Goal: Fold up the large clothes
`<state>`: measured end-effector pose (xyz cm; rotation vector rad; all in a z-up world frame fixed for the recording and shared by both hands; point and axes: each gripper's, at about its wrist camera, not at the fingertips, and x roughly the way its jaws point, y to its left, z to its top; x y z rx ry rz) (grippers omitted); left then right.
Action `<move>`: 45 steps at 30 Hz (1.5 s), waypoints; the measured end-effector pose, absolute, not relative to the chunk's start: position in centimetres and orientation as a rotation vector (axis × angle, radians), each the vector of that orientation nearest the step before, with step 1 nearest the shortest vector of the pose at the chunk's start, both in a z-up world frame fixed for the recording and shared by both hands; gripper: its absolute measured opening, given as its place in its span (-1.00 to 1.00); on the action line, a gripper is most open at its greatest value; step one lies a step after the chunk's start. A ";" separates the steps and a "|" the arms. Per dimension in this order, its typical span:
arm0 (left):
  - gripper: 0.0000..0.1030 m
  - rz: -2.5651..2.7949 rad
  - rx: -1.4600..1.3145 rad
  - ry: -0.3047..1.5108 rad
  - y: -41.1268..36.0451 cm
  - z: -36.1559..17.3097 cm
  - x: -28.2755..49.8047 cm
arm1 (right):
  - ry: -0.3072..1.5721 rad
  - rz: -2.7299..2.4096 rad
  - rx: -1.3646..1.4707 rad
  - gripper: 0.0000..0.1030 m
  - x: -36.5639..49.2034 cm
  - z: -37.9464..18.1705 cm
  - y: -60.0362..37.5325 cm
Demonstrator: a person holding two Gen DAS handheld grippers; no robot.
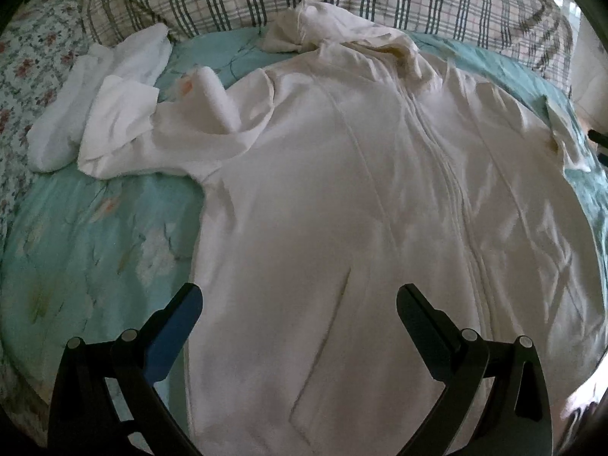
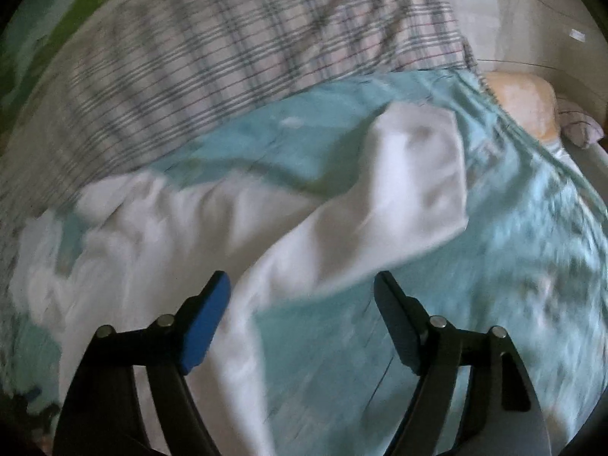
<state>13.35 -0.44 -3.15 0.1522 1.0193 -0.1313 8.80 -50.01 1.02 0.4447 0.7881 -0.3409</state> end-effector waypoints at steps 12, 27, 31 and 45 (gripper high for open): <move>0.99 -0.099 0.124 1.120 -2.9 -6.4 21.6 | 0.816 -0.524 0.519 0.23 22.5 -3.4 -64.5; 0.98 -0.164 0.122 1.111 -4.8 -6.7 21.3 | 0.744 -0.301 0.524 -0.89 22.1 -1.1 -59.8; 0.98 -0.201 0.054 1.116 -4.0 -6.0 20.9 | 0.741 -0.089 0.508 -0.89 22.8 0.2 -52.0; 0.98 -0.364 -0.172 1.102 0.5 -4.9 20.3 | 0.940 0.530 0.316 -0.89 22.4 -5.0 -25.6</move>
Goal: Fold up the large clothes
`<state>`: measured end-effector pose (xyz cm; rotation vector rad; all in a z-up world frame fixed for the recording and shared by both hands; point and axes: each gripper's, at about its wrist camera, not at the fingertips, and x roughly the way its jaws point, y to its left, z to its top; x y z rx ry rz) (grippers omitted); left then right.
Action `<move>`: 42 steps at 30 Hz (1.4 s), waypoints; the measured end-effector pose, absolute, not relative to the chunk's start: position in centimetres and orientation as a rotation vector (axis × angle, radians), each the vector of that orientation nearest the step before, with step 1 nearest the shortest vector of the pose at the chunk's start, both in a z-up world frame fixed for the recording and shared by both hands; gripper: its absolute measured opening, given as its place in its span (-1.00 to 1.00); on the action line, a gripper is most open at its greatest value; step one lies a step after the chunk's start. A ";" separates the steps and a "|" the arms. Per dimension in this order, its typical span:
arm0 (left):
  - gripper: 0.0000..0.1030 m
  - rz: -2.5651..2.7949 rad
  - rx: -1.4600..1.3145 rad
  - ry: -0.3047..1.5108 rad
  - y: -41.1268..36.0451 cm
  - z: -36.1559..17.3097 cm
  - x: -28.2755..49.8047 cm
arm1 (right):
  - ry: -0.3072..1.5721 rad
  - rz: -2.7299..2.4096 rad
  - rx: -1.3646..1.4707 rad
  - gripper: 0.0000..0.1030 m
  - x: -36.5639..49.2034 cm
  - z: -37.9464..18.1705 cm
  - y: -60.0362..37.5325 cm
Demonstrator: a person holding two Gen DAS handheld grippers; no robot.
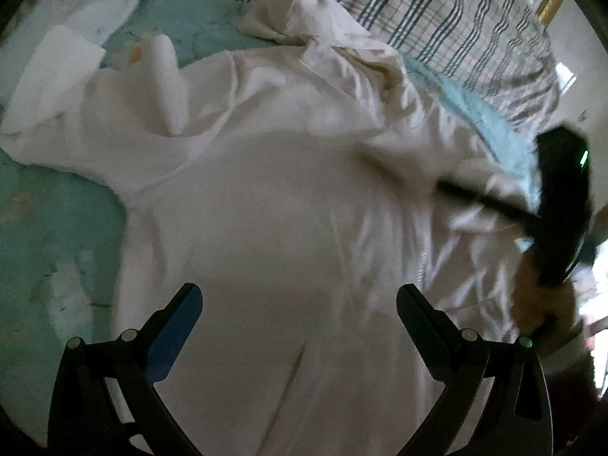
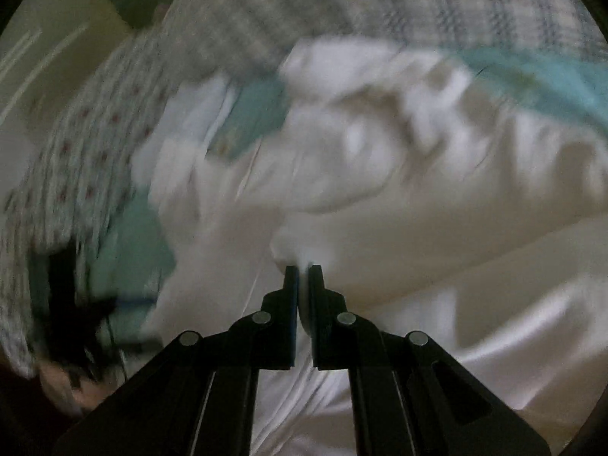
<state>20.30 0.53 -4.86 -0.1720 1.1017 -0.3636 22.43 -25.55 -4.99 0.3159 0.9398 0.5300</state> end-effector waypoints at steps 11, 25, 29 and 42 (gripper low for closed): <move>0.98 -0.597 -0.150 1.178 -6.5 -6.9 32.4 | 1.002 0.496 0.318 -0.25 17.7 -6.1 -27.3; -0.83 -0.600 0.079 1.056 -10.5 -6.2 32.0 | 0.799 0.183 0.466 -0.18 11.8 -1.6 -35.0; -0.83 -0.428 -0.023 1.004 -3.6 -5.1 30.8 | 0.741 0.053 0.476 -0.17 10.8 -0.3 -37.5; -0.83 -0.361 -0.162 1.051 0.8 -6.9 30.6 | 0.919 -0.173 0.492 0.18 17.2 -4.7 -42.6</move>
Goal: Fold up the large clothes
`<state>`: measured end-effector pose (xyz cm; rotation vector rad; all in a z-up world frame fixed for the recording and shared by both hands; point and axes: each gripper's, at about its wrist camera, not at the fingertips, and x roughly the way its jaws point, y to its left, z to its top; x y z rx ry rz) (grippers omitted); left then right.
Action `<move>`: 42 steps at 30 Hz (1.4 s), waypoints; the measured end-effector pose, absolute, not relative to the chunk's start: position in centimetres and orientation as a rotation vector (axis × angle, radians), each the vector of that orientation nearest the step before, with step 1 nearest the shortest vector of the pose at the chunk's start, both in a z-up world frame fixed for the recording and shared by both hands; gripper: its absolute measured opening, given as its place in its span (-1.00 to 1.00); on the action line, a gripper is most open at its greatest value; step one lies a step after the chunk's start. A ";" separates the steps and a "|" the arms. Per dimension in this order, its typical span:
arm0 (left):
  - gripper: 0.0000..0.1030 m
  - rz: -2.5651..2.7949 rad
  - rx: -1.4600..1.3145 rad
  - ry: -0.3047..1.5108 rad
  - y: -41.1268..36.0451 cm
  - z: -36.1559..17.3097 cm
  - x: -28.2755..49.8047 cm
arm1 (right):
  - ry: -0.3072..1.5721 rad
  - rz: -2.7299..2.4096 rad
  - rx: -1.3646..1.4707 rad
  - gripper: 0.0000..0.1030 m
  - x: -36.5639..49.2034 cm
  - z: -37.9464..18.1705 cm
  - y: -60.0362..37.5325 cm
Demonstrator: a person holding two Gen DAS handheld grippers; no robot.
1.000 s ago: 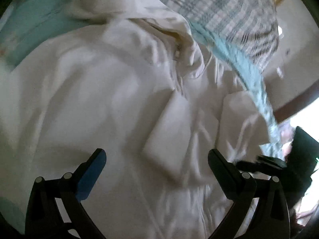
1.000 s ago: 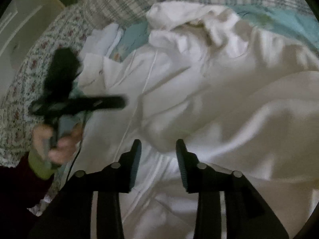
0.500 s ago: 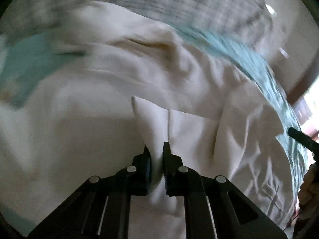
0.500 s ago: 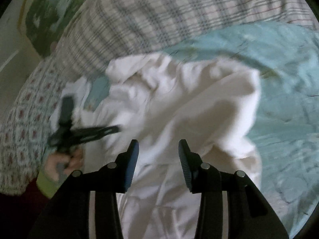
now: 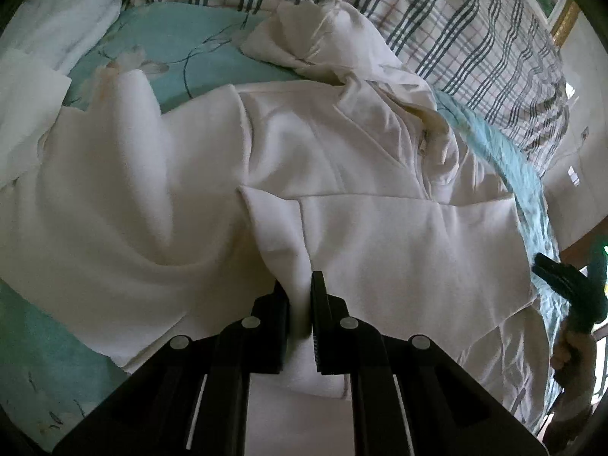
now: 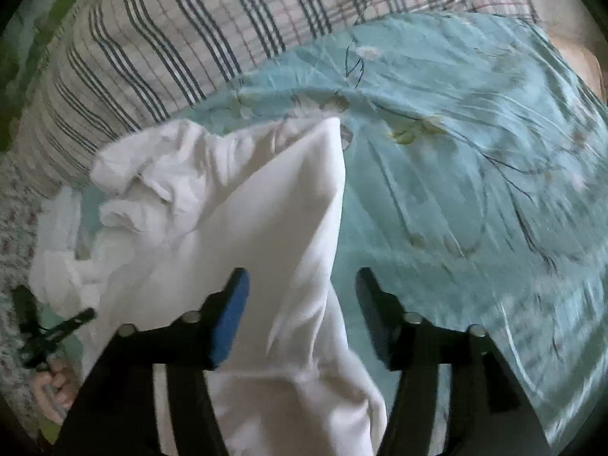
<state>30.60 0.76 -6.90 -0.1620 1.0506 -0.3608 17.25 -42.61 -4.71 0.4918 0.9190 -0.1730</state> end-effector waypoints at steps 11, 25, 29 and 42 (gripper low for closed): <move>-0.83 -0.340 -0.160 1.049 0.8 -7.1 30.7 | 1.001 -0.112 0.522 -0.85 19.5 -7.5 -43.8; -0.80 -0.373 -0.201 1.085 0.4 -8.5 31.0 | 0.856 -0.264 0.356 -0.64 16.4 -3.0 -41.6; -0.67 -0.361 -0.208 1.081 1.0 -8.2 30.4 | 0.983 -0.094 0.301 -0.37 17.1 -5.4 -37.5; -0.13 -0.011 -0.220 0.914 16.4 -3.3 28.9 | 0.901 -0.047 0.413 -0.04 13.8 -3.0 -36.2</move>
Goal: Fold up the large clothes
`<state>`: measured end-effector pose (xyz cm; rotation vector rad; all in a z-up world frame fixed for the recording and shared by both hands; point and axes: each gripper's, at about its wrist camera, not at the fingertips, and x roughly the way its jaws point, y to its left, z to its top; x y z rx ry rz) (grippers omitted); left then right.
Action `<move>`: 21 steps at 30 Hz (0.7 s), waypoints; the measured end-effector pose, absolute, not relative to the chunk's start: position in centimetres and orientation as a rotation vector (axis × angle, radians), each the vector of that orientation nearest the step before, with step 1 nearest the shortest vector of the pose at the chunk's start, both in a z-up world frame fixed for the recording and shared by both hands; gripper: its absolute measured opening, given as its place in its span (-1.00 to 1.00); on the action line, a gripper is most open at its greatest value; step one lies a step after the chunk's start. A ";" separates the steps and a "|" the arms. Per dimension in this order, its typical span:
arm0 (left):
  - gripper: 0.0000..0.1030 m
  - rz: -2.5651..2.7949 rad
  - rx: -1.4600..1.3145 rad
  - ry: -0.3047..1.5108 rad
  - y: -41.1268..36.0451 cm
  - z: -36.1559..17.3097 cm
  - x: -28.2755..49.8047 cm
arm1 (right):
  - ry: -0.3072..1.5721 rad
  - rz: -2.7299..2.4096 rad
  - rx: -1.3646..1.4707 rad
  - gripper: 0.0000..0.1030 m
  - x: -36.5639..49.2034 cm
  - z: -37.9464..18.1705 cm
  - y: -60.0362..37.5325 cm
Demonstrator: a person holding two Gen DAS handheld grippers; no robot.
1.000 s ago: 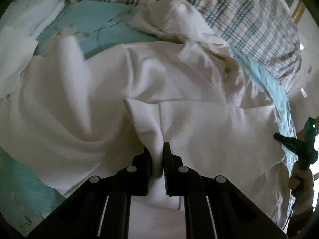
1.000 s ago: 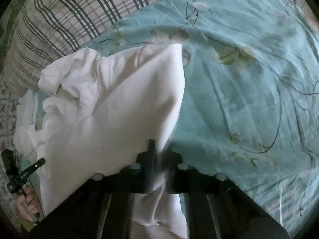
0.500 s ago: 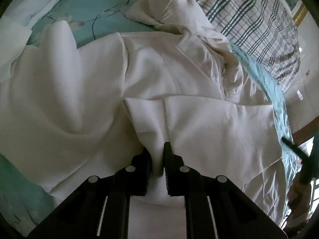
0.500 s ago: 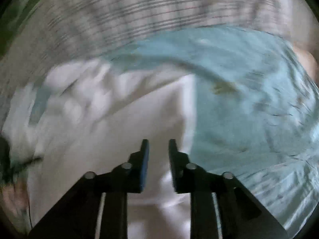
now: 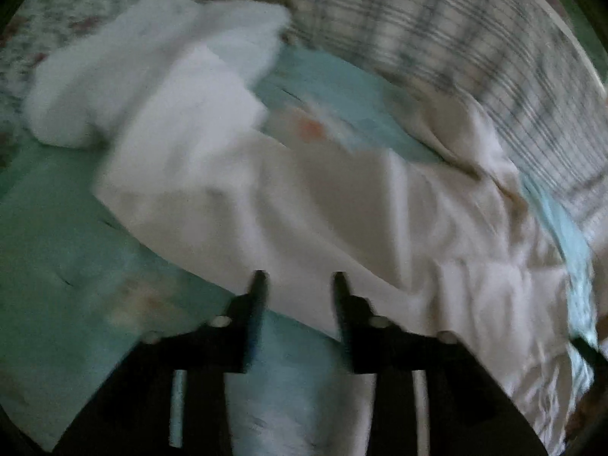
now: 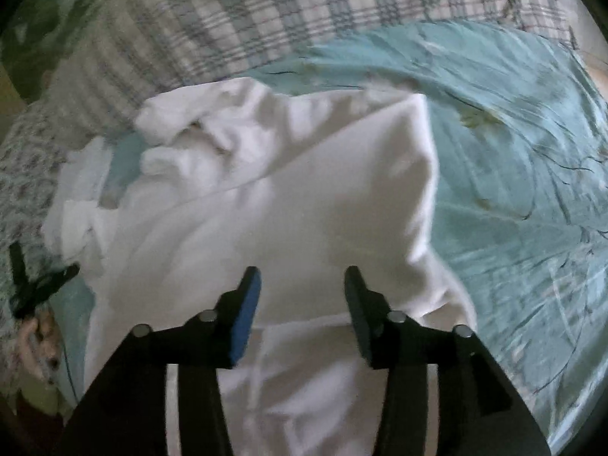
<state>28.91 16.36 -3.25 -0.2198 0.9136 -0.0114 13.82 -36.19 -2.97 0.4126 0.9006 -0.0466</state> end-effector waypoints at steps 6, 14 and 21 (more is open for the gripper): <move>0.36 0.096 -0.065 0.885 17.6 -3.3 34.4 | 0.929 0.035 0.454 -0.01 14.4 -3.4 -32.5; -0.44 0.210 0.063 0.987 18.0 -7.6 40.5 | 0.956 0.076 0.480 -0.01 14.4 -3.7 -30.4; -0.84 0.095 -0.190 0.897 20.4 -5.0 38.0 | 0.958 0.085 0.478 -0.01 14.4 -3.8 -29.7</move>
